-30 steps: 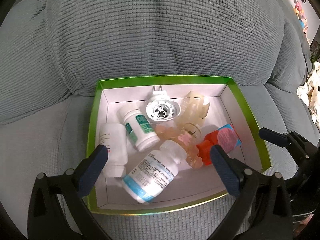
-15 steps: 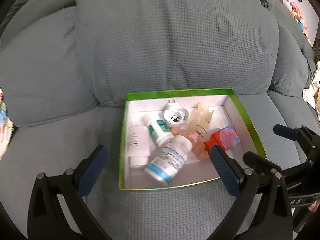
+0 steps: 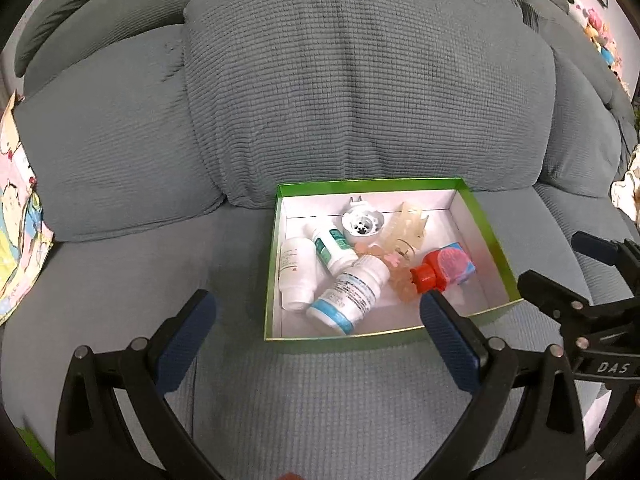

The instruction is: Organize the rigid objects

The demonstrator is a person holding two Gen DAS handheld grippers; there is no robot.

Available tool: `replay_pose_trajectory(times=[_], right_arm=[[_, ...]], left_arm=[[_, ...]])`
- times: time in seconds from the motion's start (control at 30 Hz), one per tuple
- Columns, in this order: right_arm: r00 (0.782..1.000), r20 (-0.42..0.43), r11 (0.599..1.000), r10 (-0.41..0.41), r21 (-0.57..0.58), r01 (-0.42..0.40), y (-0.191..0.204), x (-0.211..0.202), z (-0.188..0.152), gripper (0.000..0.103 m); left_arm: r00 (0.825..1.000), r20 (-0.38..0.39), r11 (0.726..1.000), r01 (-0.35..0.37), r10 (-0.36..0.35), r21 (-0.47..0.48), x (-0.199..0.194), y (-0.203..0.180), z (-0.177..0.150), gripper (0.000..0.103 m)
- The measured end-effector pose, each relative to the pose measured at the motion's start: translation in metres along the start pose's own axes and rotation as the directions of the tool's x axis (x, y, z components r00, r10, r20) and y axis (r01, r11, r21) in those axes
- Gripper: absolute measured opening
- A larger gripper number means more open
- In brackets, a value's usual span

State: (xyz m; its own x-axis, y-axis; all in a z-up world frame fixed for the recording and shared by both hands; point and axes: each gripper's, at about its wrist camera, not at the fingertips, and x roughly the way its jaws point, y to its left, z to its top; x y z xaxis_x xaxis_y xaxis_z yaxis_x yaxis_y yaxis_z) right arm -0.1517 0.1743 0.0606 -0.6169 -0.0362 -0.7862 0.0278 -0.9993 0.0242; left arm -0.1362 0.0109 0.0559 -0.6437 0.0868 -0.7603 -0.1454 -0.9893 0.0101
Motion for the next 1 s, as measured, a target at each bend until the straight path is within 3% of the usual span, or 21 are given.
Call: replay_pose_trajectory(times=[0.2,0.3,0.43,0.53,1.0], right_arm=[[0.999,0.003,0.999,-0.037,-0.021,0.037,0.006,-0.01,0.0,0.102],[0.999,0.006,0.999,-0.037,-0.023,0.037,0.008,-0.013,0.001,0.102],[0.999,0.003,0.999,-0.038,-0.022,0.038,0.008,-0.013,0.001,0.102],[0.999,0.001,0.999,-0.037,-0.02,0.037,0.008,-0.013,0.002,0.102],[0.999,-0.029,0.999,-0.04,-0.016,0.04,0.01,0.002,0.019,0.102]], left_arm=[[1.0,0.002,1.0,0.019,-0.019,-0.005,-0.014,-0.003,-0.001,0.102],[1.0,0.007,1.0,-0.004,0.004,-0.016,-0.016,-0.002,0.002,0.102],[0.999,-0.012,0.998,0.037,-0.038,-0.045,-0.016,0.003,0.005,0.102],[0.999,-0.023,0.999,0.03,-0.031,-0.041,-0.015,0.002,0.009,0.102],[0.994,-0.107,0.998,0.022,-0.028,-0.052,0.012,0.006,0.028,0.102]])
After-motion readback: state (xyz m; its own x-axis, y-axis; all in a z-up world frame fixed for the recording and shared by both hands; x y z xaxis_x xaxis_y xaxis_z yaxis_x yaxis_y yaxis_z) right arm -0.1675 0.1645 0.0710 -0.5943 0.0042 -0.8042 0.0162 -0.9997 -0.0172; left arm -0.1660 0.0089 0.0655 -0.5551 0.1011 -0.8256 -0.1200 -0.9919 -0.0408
